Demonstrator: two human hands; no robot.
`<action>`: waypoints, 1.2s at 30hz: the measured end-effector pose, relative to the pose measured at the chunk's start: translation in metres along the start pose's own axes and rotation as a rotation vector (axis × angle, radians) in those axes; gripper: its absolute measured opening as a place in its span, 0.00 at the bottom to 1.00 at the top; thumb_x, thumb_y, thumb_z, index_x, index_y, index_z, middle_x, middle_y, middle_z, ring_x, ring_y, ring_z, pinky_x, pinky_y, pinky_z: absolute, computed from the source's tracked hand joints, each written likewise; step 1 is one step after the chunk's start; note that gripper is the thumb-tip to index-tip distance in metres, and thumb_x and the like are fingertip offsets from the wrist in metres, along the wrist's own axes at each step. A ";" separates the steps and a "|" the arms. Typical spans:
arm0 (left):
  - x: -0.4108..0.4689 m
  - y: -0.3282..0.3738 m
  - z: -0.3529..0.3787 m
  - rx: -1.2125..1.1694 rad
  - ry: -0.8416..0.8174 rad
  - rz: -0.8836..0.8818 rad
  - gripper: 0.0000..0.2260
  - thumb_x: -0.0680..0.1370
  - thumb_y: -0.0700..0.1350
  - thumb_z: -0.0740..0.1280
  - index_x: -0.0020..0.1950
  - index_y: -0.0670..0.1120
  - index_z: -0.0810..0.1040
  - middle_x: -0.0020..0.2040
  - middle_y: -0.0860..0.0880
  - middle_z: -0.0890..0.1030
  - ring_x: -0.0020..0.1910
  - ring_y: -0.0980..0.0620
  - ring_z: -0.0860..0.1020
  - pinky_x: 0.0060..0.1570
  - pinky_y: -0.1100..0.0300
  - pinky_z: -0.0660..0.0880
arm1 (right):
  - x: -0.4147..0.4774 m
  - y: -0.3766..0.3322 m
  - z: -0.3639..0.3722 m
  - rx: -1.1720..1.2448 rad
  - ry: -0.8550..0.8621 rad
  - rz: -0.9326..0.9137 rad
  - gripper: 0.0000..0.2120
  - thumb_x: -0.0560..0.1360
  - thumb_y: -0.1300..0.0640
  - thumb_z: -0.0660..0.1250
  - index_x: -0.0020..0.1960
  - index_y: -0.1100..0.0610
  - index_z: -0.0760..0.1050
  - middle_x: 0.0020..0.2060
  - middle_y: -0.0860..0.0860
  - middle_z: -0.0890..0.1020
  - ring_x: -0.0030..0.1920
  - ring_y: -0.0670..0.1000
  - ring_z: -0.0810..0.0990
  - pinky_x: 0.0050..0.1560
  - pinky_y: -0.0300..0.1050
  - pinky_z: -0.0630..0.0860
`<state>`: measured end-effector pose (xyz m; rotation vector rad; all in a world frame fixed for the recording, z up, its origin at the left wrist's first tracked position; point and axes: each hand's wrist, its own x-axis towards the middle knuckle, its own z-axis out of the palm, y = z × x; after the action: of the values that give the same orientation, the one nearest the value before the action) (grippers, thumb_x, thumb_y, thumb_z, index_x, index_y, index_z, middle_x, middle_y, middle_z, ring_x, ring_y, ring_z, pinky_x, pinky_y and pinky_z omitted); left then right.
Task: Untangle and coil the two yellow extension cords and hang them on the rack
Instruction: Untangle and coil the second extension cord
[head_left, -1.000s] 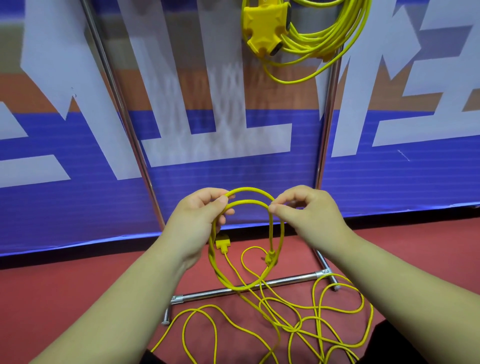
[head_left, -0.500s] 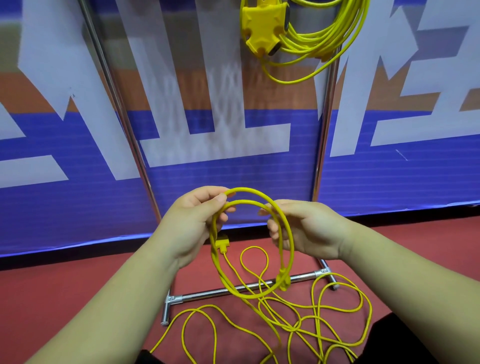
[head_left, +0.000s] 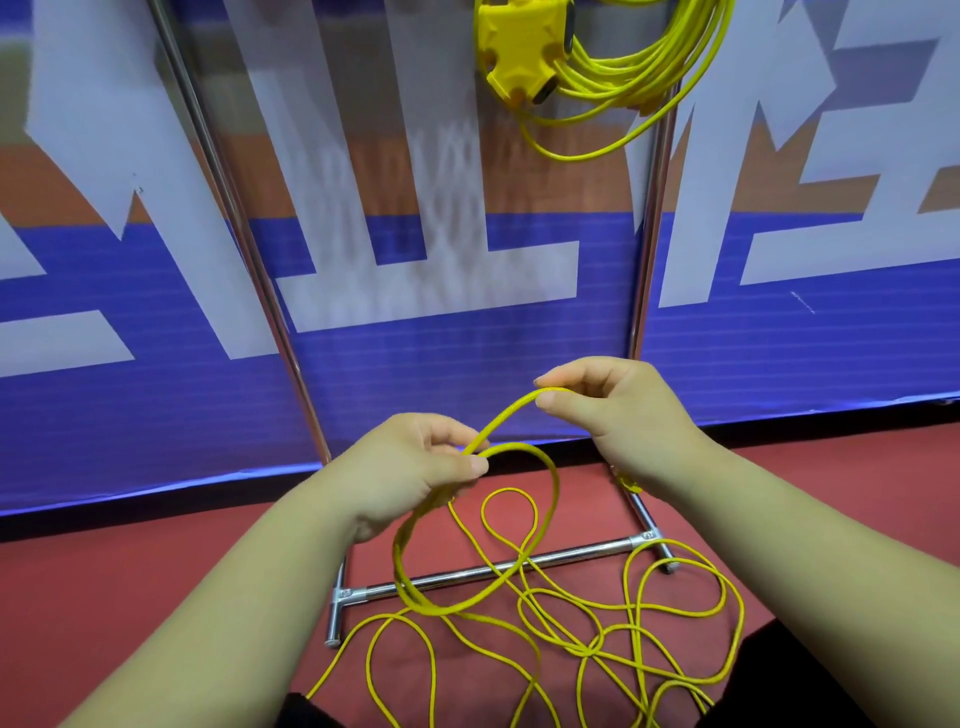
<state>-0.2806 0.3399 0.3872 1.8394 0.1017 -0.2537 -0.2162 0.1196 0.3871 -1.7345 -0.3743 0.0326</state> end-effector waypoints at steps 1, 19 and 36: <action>0.000 -0.001 0.001 0.046 -0.027 -0.025 0.07 0.79 0.39 0.71 0.56 0.41 0.81 0.40 0.42 0.83 0.35 0.51 0.77 0.34 0.62 0.72 | 0.000 0.000 0.001 -0.022 0.013 -0.013 0.04 0.73 0.57 0.76 0.47 0.51 0.85 0.41 0.47 0.87 0.43 0.43 0.84 0.46 0.34 0.78; 0.014 -0.003 -0.013 -0.476 0.360 -0.062 0.09 0.82 0.43 0.65 0.57 0.48 0.83 0.37 0.53 0.81 0.34 0.57 0.77 0.46 0.56 0.73 | -0.002 0.013 -0.011 -0.142 -0.196 0.117 0.03 0.74 0.62 0.74 0.44 0.55 0.84 0.34 0.54 0.84 0.35 0.46 0.79 0.43 0.45 0.75; 0.010 -0.006 0.000 -0.243 0.342 0.076 0.08 0.82 0.39 0.64 0.57 0.43 0.82 0.37 0.50 0.80 0.32 0.54 0.73 0.36 0.59 0.70 | -0.004 0.028 0.004 -0.298 -0.142 0.224 0.04 0.69 0.57 0.79 0.38 0.52 0.84 0.27 0.46 0.80 0.30 0.48 0.73 0.36 0.45 0.71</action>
<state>-0.2718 0.3406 0.3791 1.6251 0.2865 0.1250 -0.2142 0.1184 0.3582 -2.0696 -0.2980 0.2753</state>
